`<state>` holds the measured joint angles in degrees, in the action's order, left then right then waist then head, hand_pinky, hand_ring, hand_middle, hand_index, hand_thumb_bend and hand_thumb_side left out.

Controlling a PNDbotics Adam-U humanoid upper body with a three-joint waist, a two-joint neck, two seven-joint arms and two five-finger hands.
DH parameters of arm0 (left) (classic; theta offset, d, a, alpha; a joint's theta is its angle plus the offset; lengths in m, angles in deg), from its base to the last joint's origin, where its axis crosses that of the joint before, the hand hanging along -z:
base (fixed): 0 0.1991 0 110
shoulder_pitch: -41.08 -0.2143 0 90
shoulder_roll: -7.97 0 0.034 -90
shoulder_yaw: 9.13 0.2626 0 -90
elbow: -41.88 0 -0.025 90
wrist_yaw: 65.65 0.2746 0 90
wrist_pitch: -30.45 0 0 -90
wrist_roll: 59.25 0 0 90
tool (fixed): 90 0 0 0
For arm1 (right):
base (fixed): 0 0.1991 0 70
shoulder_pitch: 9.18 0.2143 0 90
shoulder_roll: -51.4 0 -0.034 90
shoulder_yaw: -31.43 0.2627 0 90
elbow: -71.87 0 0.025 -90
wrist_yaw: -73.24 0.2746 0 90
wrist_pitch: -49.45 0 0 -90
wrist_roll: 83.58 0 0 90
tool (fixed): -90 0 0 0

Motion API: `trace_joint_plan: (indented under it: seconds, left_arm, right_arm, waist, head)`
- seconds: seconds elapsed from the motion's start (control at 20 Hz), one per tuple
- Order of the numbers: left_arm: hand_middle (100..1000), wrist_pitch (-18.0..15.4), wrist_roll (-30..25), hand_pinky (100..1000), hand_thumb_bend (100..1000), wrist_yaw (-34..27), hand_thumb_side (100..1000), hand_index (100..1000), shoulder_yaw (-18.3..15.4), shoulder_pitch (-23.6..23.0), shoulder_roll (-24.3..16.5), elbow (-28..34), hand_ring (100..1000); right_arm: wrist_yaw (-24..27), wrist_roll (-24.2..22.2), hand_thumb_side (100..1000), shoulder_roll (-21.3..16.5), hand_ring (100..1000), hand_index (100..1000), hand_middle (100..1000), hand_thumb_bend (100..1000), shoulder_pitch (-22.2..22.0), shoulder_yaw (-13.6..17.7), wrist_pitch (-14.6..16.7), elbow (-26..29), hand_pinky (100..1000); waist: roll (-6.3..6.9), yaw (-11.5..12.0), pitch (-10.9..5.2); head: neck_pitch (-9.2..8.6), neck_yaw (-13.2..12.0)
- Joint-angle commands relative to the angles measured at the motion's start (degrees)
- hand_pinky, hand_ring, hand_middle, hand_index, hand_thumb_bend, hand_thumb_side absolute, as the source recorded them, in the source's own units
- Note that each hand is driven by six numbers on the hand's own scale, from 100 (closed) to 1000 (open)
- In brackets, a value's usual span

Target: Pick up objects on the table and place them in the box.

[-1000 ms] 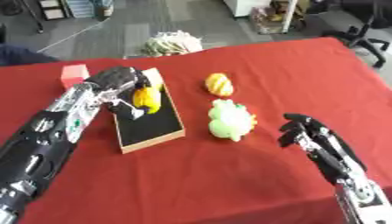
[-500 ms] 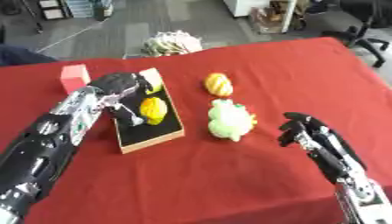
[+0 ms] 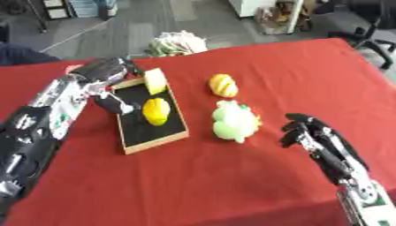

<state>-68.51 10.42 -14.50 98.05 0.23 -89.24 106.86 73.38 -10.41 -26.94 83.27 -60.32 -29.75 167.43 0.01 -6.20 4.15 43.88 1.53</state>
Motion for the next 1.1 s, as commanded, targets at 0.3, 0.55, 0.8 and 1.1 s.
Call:
trace_joint_plan:
  seconds: [0.3, 0.55, 0.8, 1.1]
  left_arm:
    - [799, 5.4, -0.8, 851, 553, 11.2, 290, 879, -10.9, 4.6, -8.3, -11.1, 791]
    - [814, 8.8, 4.5, 857, 526, 13.4, 290, 882, -16.3, 5.6, -11.7, -18.2, 806]
    - [813, 10.4, 4.7, 861, 482, 12.8, 318, 875, -18.2, 5.9, -13.7, -22.2, 806]
    - [812, 9.9, -3.9, 860, 494, 11.3, 339, 872, -18.7, 5.4, -14.9, -23.8, 805]
  right_arm:
    - [0.1, -0.5, 554, -1.6, 580, 819, 610, 100, 3.4, -0.5, 0.2, 1.0, 555]
    - [0.4, -1.6, 554, -1.8, 580, 819, 611, 100, 6.3, -1.5, 0.3, 1.5, 555]
    - [0.4, -1.6, 558, -2.1, 580, 819, 611, 100, 7.3, -1.5, 0.4, 1.7, 555]
    - [0.0, -0.8, 560, -2.5, 580, 819, 611, 100, 7.5, -0.8, 0.3, 1.9, 555]
  waist:
    - [1.19, -4.5, 3.78]
    - [2.32, -9.5, 6.87]
    - [3.03, -11.9, 8.35]
    - [3.81, -12.1, 9.11]
  head:
    - [-2.71, -5.6]
    - [-7.88, -11.4]
    - [-10.45, -16.2]
    - [-10.51, -17.8]
